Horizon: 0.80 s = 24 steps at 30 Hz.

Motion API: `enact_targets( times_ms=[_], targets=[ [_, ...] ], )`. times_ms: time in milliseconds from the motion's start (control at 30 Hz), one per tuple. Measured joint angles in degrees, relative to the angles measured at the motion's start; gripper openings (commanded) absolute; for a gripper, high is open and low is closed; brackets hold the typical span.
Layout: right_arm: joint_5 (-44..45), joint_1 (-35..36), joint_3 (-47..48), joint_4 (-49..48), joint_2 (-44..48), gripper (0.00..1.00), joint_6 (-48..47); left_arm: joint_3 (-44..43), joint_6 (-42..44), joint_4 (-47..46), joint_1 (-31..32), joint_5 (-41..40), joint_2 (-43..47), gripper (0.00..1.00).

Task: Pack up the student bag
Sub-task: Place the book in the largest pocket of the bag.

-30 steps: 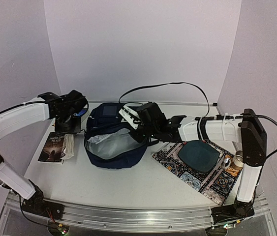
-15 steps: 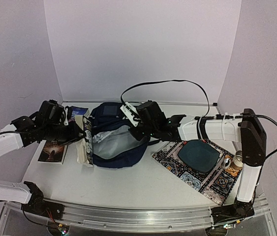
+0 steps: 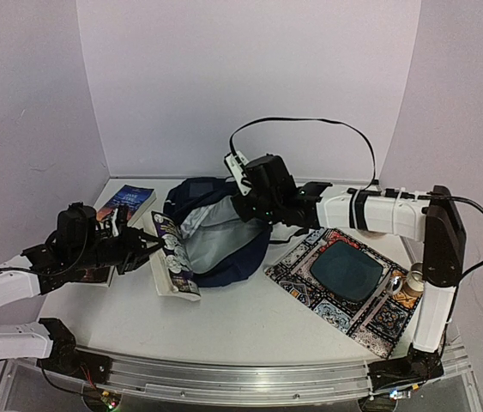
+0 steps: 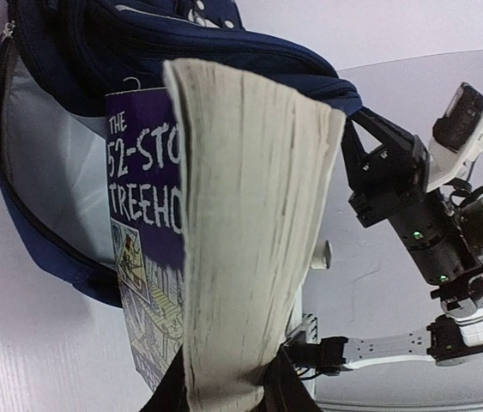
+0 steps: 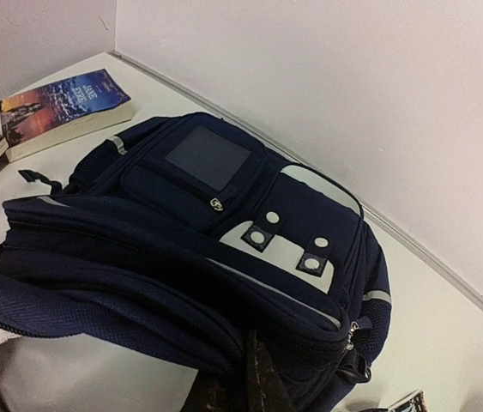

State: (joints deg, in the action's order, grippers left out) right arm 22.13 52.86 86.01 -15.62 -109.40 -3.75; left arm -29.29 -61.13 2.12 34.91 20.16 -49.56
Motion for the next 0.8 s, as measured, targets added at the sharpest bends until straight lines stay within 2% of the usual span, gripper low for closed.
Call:
enact_targets(
  times_ms=[400,667,800],
  targets=[
    [0.0,-0.2,4.8,4.8,-0.3,0.0,5.4,1.0,-8.0,-14.3,1.0,5.3,-3.3,0.0],
    [-3.2,-0.2,5.6,5.4,-0.8,0.0,7.5,1.6,-11.3,-24.8,8.9,6.8,-12.6,0.0],
    [-7.7,0.3,5.1,4.5,-0.7,0.0,8.3,1.6,-11.6,-28.6,9.8,7.1,-16.0,0.0]
  ],
)
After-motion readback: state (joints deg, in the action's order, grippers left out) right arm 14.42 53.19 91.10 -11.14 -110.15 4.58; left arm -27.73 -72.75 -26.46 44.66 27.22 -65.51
